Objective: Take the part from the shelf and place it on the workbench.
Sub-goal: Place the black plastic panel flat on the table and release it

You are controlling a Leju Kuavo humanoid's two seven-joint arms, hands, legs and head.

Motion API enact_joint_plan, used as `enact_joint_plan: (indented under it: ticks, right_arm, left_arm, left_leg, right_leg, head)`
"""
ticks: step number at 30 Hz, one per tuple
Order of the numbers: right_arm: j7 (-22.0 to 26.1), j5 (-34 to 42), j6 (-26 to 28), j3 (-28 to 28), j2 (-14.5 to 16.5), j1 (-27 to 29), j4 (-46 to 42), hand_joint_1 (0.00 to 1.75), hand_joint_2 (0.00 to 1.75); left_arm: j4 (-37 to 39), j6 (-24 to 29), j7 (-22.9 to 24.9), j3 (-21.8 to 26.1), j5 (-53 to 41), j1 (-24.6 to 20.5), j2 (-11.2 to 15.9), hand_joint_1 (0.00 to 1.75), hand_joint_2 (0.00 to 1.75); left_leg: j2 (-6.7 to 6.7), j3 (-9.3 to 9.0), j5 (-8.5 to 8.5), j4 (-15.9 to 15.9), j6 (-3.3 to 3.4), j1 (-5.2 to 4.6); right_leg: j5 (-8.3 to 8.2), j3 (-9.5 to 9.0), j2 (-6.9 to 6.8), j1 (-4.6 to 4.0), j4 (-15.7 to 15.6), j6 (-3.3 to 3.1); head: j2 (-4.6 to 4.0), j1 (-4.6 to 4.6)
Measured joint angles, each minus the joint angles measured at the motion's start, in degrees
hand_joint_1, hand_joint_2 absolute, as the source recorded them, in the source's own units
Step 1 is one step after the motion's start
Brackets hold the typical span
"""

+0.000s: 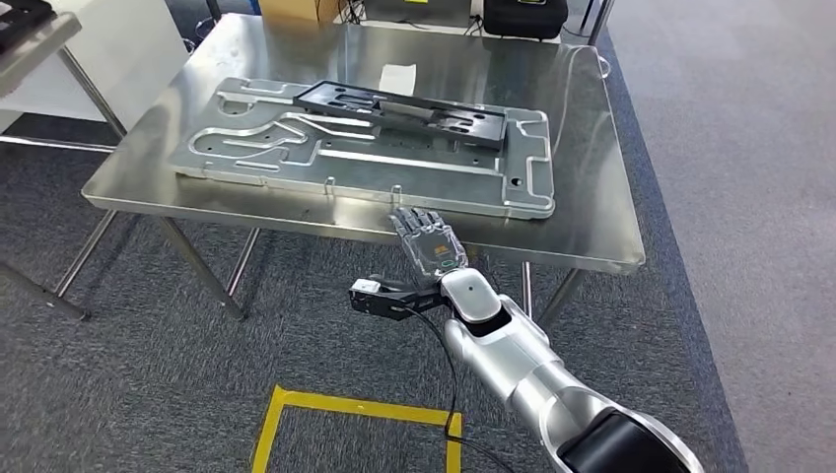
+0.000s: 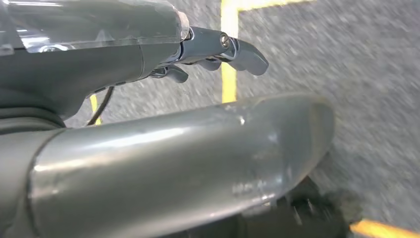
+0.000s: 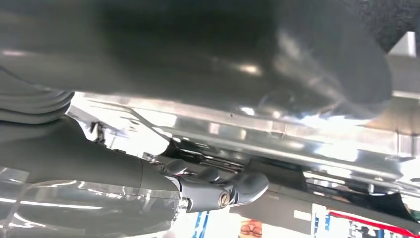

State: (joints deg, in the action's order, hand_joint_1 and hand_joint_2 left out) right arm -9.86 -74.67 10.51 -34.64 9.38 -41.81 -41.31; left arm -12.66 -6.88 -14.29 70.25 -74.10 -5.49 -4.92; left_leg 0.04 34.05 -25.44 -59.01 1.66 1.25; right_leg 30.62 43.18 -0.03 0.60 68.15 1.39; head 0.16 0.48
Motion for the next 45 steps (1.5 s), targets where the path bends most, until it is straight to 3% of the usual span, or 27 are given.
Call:
enact_joint_plan:
  ticks: [2, 4, 6, 8, 9, 11, 12, 14, 16, 17, 19, 21, 23, 24, 26, 27, 29, 31, 32, 34, 35, 37, 39, 40, 42, 43, 45]
  right_arm:
    - [0.02, 0.1, 0.62, 0.0, -0.05, 0.39, 0.05, 0.0, 0.0]
    - [0.14, 0.42, 1.62, 0.01, -0.16, 1.22, 0.04, 0.0, 0.0]
    - [0.38, 1.01, 2.92, 0.17, -0.31, 2.34, -0.49, 0.0, 0.0]
    - [0.74, 2.07, 4.82, 0.8, -0.62, 4.05, -1.98, 0.0, 0.0]
    - [1.02, 2.87, 5.97, 1.35, -0.92, 5.3, -3.0, 0.0, 0.0]
    - [1.97, 5.11, 8.29, 2.88, -1.77, 8.9, -5.17, 0.0, 0.0]
    - [2.73, 6.53, 9.31, 3.85, -2.27, 11.19, -6.46, 0.0, 0.0]
    - [4.86, 9.8, 11.62, 6.33, -3.42, 16.68, -9.62, 0.0, 0.0]
    - [7.27, 13.44, 13.61, 9.54, -4.38, 22.68, -13.42, 0.0, 0.0]
    - [8.55, 15.74, 14.23, 11.37, -4.74, 25.61, -15.16, 0.0, 0.0]
    - [12.0, 22.52, 14.68, 15.74, -5.26, 31.38, -18.21, 0.0, 0.0]
    - [17.54, 31.68, 13.67, 21.57, -5.55, 36.77, -20.01, 0.0, 0.0]
    - [23.84, 38.37, 11.5, 28.04, -5.58, 40.91, -20.47, 0.0, 0.0]
    - [26.54, 40.11, 9.89, 31.28, -5.49, 42.32, -20.21, 0.0, 0.0]
    - [30.57, 41.95, 6.26, 38.48, -5.14, 44.26, -18.16, 0.0, 0.0]
    - [31.98, 42.54, 4.65, 42.38, -4.86, 44.98, -16.36, 0.0, 0.0]
    - [34.92, 42.87, 2.75, 50.2, -4.54, 46.02, -11.46, 0.0, 0.0]
    - [38.23, 42.83, 1.44, 58.16, -4.46, 46.26, -5.04, 0.0, 0.0]
    - [39.56, 42.58, 0.95, 62.0, -4.48, 46.19, -1.83, 0.0, 0.0]
    - [41.0, 41.3, 0.43, 68.51, -4.48, 46.02, 3.04, 0.0, 0.0]
    - [41.21, 40.35, 0.29, 70.89, -4.45, 45.8, 4.57, 0.0, 0.0]
    - [41.25, 38.61, -0.04, 74.83, -4.27, 45.05, 6.65, 0.0, 0.0]
    - [40.71, 37.66, -0.54, 77.84, -4.01, 44.28, 8.13, 0.0, 0.0]
    - [40.07, 37.5, -0.85, 79.13, -3.89, 44.03, 8.82, 0.0, 0.0]
    - [37.89, 37.62, -1.72, 81.79, -3.55, 43.86, 10.5, 0.0, 0.0]
    - [36.56, 37.87, -2.17, 83.23, -3.4, 43.84, 11.36, 0.0, 0.0]
    - [33.54, 38.49, -2.62, 86.13, -3.17, 43.83, 13.35, 0.0, 0.0]
  left_arm:
    - [0.0, 0.0, -0.02, 0.03, 0.17, 0.03, 0.02, 0.0, 0.0]
    - [0.0, 0.0, -0.08, 0.16, 0.44, 0.03, 0.02, 0.0, 0.0]
    - [0.0, 0.01, -0.15, 0.38, 0.92, 0.05, -0.05, 0.0, 0.0]
    - [0.0, 0.07, -0.26, 0.77, 1.59, 0.15, -0.2, 0.0, 0.0]
    - [0.0, 0.13, -0.33, 1.07, 1.99, 0.22, -0.27, 0.0, 0.0]
    - [0.0, 0.28, -0.49, 1.77, 2.79, 0.47, -0.31, 0.0, 0.0]
    - [0.0, 0.38, -0.6, 2.13, 3.19, 0.63, -0.32, 0.0, 0.0]
    - [0.0, 0.68, -0.83, 2.89, 4.0, 1.12, -0.39, 0.0, 0.0]
    - [0.0, 0.97, -1.05, 3.65, 4.7, 1.52, -0.52, 0.0, 0.0]
    - [0.0, 1.07, -1.21, 4.01, 5.05, 1.61, -0.57, 0.0, 0.0]
    - [0.0, 1.19, -1.53, 4.77, 5.77, 1.63, -0.62, 0.0, 0.0]
    - [-0.01, 1.34, -1.83, 5.55, 6.48, 1.62, -0.63, 0.0, 0.0]
    - [-0.03, 1.55, -2.01, 6.28, 6.99, 1.57, -0.67, 0.0, 0.0]
    - [-0.04, 1.67, -2.07, 6.64, 7.15, 1.55, -0.72, 0.0, 0.0]
    - [-0.04, 1.91, -2.14, 7.38, 7.49, 1.61, -0.95, 0.0, 0.0]
    - [-0.04, 2.01, -2.15, 7.74, 7.67, 1.63, -1.1, 0.0, 0.0]
    - [-0.04, 2.2, -2.15, 8.34, 7.96, 1.7, -1.36, 0.0, 0.0]
    - [-0.04, 2.31, -2.14, 8.78, 8.1, 1.81, -1.44, 0.0, 0.0]
    - [-0.04, 2.32, -2.14, 8.93, 8.12, 1.87, -1.52, 0.0, 0.0]
    - [-0.04, 2.32, -2.14, 9.2, 8.1, 1.89, -1.72, 0.0, 0.0]
    - [-0.04, 2.32, -2.14, 9.34, 8.08, 1.86, -1.81, 0.0, 0.0]
    - [-0.04, 2.36, -2.16, 9.62, 8.02, 1.54, -1.96, 0.0, 0.0]
    - [-0.05, 2.43, -2.17, 9.85, 7.98, 1.22, -2.07, 0.0, 0.0]
    - [-0.05, 2.49, -2.17, 9.93, 8.0, 1.19, -2.11, 0.0, 0.0]
    - [-0.07, 2.79, -2.19, 10.08, 8.04, 1.33, -2.14, 0.0, 0.0]
    - [-0.07, 2.99, -2.21, 10.16, 8.05, 1.52, -2.16, 0.0, 0.0]
    - [-0.07, 3.4, -2.35, 10.3, 7.98, 1.94, -2.31, 0.0, 0.0]
  left_leg:
    - [0.14, 2.31, 1.81, -0.06, -0.01, -0.1]
    - [0.2, 4.49, 3.55, -0.11, -0.2, -0.15]
    - [0.18, 6.1, 5.13, -0.15, -0.53, -0.23]
    - [0.19, 6.81, 6.73, 0.07, -1.07, -0.25]
    - [0.2, 6.9, 7.6, 0.44, -1.44, -0.18]
    - [0.12, 7.16, 8.81, 1.44, -2.18, 0.01]
    - [0.07, 7.52, 7.72, 1.18, -2.43, 0.04]
    - [0.04, 8.63, 1.37, -2.85, -2.68, 0.14]
    - [0.06, 9.3, -4.78, -10.37, -2.92, 0.17]
    - [0.06, 9.17, -5.3, -13.91, -3.03, 0.17]
    - [0.05, 7.12, -2.19, -17.03, -3.07, 0.16]
    - [-0.1, 0.98, -0.88, -12.33, -2.73, 0.08]
    - [-0.3, -6.04, -4.48, -3.4, -2.16, -0.17]
    - [-0.34, -7.9, -6.15, -0.37, -1.82, -0.39]
    - [-0.18, -8.04, -6.21, 1.44, -0.95, -0.52]
    - [-0.04, -7.5, -5.39, 1.59, -0.45, -0.51]
    - [0.19, -5.84, -3.55, 1.85, 0.44, -0.39]
    - [0.22, -3.65, -1.79, 1.78, 0.8, -0.5]
    - [0.22, -2.43, -0.88, 1.66, 0.74, -0.54]
    - [0.34, 0.12, 0.82, 1.23, 0.44, -0.57]
    - [0.46, 1.35, 1.56, 0.97, 0.21, -0.55]
    - [0.7, 3.12, 2.89, 0.4, -0.37, -0.67]
    - [0.85, 4.1, 4.3, 0.15, -1.08, -0.9]
    - [0.9, 4.37, 5.0, 0.31, -1.47, -0.93]
    - [0.87, 4.8, 5.56, 0.54, -2.18, -0.71]
    - [0.78, 5.14, 4.06, -0.3, -2.47, -0.58]
    - [0.59, 6.32, -2.03, -5.23, -2.84, -0.47]
  right_leg:
    - [2.24, -0.22, 0.0, 0.08, 6.5, 0.25]
    - [-0.61, -3.16, 0.0, 0.1, 7.26, 0.07]
    - [-1.48, -9.92, 0.03, -0.17, 0.72, -0.67]
    - [1.33, -16.7, 0.04, -0.57, -8.37, -1.39]
    - [2.39, -18.48, 0.03, -0.77, -11.27, -1.61]
    - [1.42, -17.98, -0.21, -0.79, -12.47, -2.03]
    - [0.58, -17.31, -0.44, -0.72, -12.66, -2.46]
    - [-1.3, -15.5, -0.89, -0.54, -12.82, -3.19]
    - [-2.95, -13.42, -1.06, -0.62, -12.64, -3.4]
    - [-3.74, -12.25, -1.16, -0.69, -12.4, -3.33]
    - [-5.06, -9.62, -1.42, -0.76, -11.5, -3.05]
    - [-6.01, -7.3, -1.59, -0.8, -10.2, -2.58]
    - [-6.83, -5.98, -1.61, -0.84, -9.08, -1.98]
    - [-7.39, -5.66, -1.6, -0.8, -8.9, -1.63]
    - [-8.52, -5.32, -1.45, -0.56, -9.06, -0.82]
    - [-7.95, -5.09, -1.17, -0.39, -8.88, -0.41]
    - [-2.95, -4.18, -0.51, -0.09, -5.85, 0.22]
    - [3.3, -3.08, -0.19, 0.04, 0.78, 0.69]
    - [4.3, -2.87, -0.15, 0.11, 4.14, 0.87]
    - [1.89, -4.2, -0.12, 0.24, 7.25, 1.05]
    - [0.07, -6.23, -0.11, 0.31, 6.08, 1.04]
    - [-0.02, -13.68, 0.01, 0.42, -2.0, 0.8]
    - [2.67, -19.85, 0.15, 0.27, -10.61, 0.07]
    - [3.17, -20.97, 0.17, 0.11, -12.76, -0.42]
    - [2.54, -20.04, -0.08, 0.04, -13.11, -1.55]
    - [1.88, -19.52, -0.28, 0.05, -13.11, -2.09]
    - [0.5, -18.16, -0.62, -0.03, -13.08, -2.84]
  head:
    - [-0.01, 0.02]
    - [0.0, 0.05]
    - [0.01, 0.05]
    - [0.01, -0.02]
    - [0.01, 0.01]
    - [0.01, 0.08]
    - [0.01, 0.1]
    - [0.02, -0.16]
    - [0.02, -0.41]
    - [0.02, -0.44]
    - [0.02, -0.45]
    - [0.01, -0.47]
    - [0.01, -0.44]
    - [0.02, -0.41]
    - [0.02, -0.38]
    - [0.02, -0.4]
    - [0.01, -0.28]
    - [0.01, -0.1]
    - [0.01, -0.03]
    - [0.0, 0.08]
    - [-0.01, 0.1]
    - [0.0, 0.12]
    - [0.02, 0.09]
    - [0.02, 0.1]
    - [0.01, 0.11]
    - [0.01, 0.09]
    - [0.01, -0.16]
